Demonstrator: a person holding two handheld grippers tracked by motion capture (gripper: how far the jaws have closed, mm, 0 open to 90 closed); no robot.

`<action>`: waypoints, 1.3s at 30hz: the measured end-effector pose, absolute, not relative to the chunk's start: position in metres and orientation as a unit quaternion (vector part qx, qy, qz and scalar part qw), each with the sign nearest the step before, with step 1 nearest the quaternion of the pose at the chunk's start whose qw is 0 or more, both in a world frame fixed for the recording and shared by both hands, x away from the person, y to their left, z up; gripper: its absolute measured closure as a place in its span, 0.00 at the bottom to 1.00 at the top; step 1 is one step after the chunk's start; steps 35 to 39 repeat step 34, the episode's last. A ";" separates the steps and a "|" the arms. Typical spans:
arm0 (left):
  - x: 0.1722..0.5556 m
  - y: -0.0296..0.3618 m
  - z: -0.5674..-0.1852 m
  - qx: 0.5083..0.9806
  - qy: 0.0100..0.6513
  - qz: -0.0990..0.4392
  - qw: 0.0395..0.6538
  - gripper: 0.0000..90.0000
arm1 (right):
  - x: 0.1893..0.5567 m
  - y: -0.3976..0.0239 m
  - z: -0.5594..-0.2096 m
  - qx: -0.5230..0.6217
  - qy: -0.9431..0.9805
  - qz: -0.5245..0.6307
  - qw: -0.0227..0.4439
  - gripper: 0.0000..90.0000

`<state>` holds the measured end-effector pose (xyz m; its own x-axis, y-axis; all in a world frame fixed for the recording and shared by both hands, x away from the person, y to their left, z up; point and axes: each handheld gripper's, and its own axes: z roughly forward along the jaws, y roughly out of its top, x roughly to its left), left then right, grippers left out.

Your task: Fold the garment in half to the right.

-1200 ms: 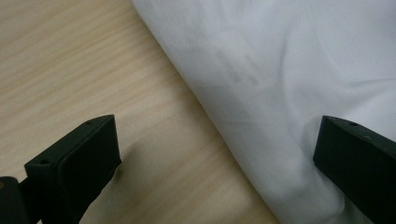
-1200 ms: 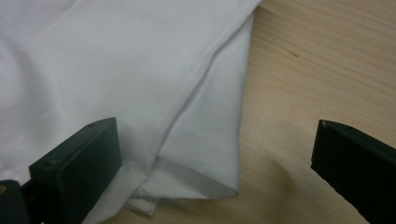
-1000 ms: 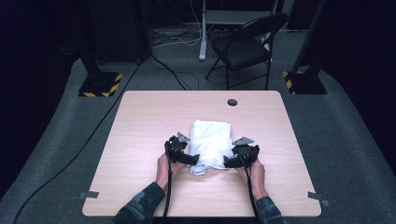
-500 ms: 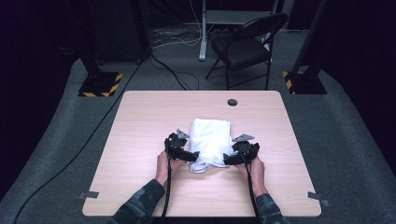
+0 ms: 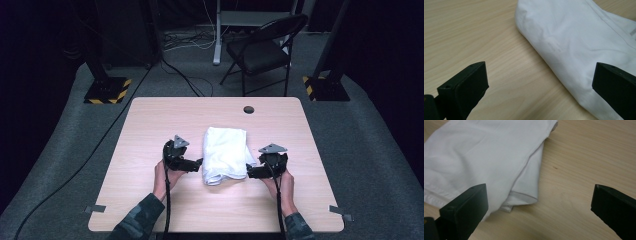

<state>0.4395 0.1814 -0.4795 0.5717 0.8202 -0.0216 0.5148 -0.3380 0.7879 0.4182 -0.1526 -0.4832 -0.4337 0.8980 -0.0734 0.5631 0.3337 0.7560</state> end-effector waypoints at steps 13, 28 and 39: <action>0.389 0.253 -0.488 0.786 0.441 0.229 0.368 0.00 | 0.365 -0.205 -0.475 0.479 0.762 0.336 0.277 0.00; 0.372 0.297 -0.535 0.774 0.501 0.206 0.327 0.00 | 0.342 -0.278 -0.532 0.558 0.736 0.293 0.248 0.00; 0.375 0.297 -0.539 0.765 0.508 0.219 0.329 0.00 | 0.345 -0.285 -0.536 0.561 0.726 0.314 0.243 0.00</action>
